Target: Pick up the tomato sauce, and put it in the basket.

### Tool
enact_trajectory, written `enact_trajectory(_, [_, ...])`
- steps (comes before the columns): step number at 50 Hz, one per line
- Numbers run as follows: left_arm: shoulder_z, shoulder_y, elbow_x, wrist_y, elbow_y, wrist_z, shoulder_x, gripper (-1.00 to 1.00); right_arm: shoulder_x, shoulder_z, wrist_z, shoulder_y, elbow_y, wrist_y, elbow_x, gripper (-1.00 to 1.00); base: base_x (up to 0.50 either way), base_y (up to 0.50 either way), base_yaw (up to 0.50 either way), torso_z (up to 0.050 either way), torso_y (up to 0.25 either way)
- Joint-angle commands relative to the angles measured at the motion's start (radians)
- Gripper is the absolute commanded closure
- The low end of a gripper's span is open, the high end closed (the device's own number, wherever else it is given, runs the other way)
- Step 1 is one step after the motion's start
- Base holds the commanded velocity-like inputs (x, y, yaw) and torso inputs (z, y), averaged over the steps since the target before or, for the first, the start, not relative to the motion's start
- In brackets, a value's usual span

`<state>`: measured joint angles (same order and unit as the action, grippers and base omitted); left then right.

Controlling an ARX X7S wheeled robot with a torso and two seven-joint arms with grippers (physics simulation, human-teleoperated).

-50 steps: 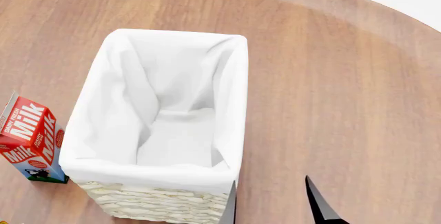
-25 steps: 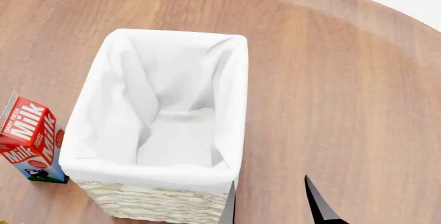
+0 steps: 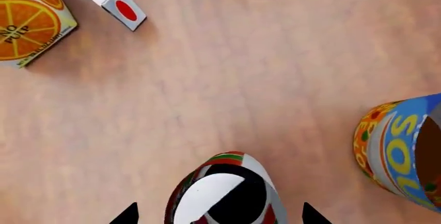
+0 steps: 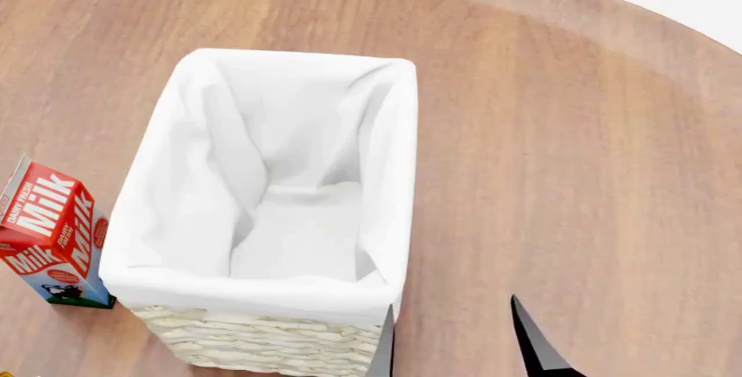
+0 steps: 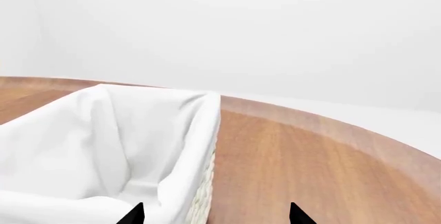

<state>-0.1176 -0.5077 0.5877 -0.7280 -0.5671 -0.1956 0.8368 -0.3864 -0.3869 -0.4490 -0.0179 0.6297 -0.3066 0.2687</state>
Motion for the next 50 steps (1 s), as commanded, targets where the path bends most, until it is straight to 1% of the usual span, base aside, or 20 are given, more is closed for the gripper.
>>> enact_trajectory(1, [0.020, 0.030, -0.006, 0.038, 0.054, 0.053, -0.035, -1.00, 0.017, 0.019, 0.025, 0.000, 0.010, 0.002, -0.025, -1.00, 0.00, 0.00, 0.00, 0.000, 0.000])
enact_trajectory(7, [0.023, 0.032, -0.003, 0.031, 0.051, 0.044, -0.035, -1.00, 0.016, 0.019, 0.024, -0.001, 0.006, 0.005, -0.024, -1.00, 0.00, 0.00, 0.00, 0.000, 0.000])
enact_trajectory(11, [-0.001, 0.058, -0.018, 0.042, 0.083, 0.058, -0.046, -1.00, 0.015, 0.018, 0.023, -0.003, 0.009, 0.003, -0.022, -1.00, 0.00, 0.00, 0.00, 0.000, 0.000])
enact_trajectory(15, [-0.010, 0.061, -0.024, 0.041, 0.076, 0.056, -0.048, -1.00, 0.013, 0.021, 0.022, -0.001, 0.008, 0.006, -0.020, -1.00, 0.00, 0.00, 0.00, 0.000, 0.000])
enact_trajectory(16, [-0.003, 0.057, -0.022, 0.040, 0.070, 0.047, -0.049, 1.00, 0.013, 0.021, 0.021, -0.002, 0.009, 0.005, -0.020, -1.00, 0.00, 0.00, 0.00, 0.000, 0.000])
enact_trajectory(33, [-0.018, 0.058, -0.046, 0.082, 0.090, 0.064, -0.050, 1.00, 0.010, 0.014, 0.016, -0.001, 0.012, 0.004, -0.020, -1.00, 0.00, 0.00, 0.00, 0.000, 0.000])
enact_trajectory(41, [0.041, 0.011, 0.001, 0.087, 0.004, 0.044, -0.037, 1.00, 0.009, 0.013, 0.015, -0.003, 0.008, 0.006, -0.019, -1.00, 0.00, 0.00, 0.00, 0.000, 0.000])
enact_trajectory(50, [0.141, -0.033, 0.086, 0.054, -0.137, 0.003, 0.001, 1.00, 0.006, 0.011, 0.011, -0.004, 0.013, 0.004, -0.019, -1.00, 0.00, 0.00, 0.00, 0.000, 0.000])
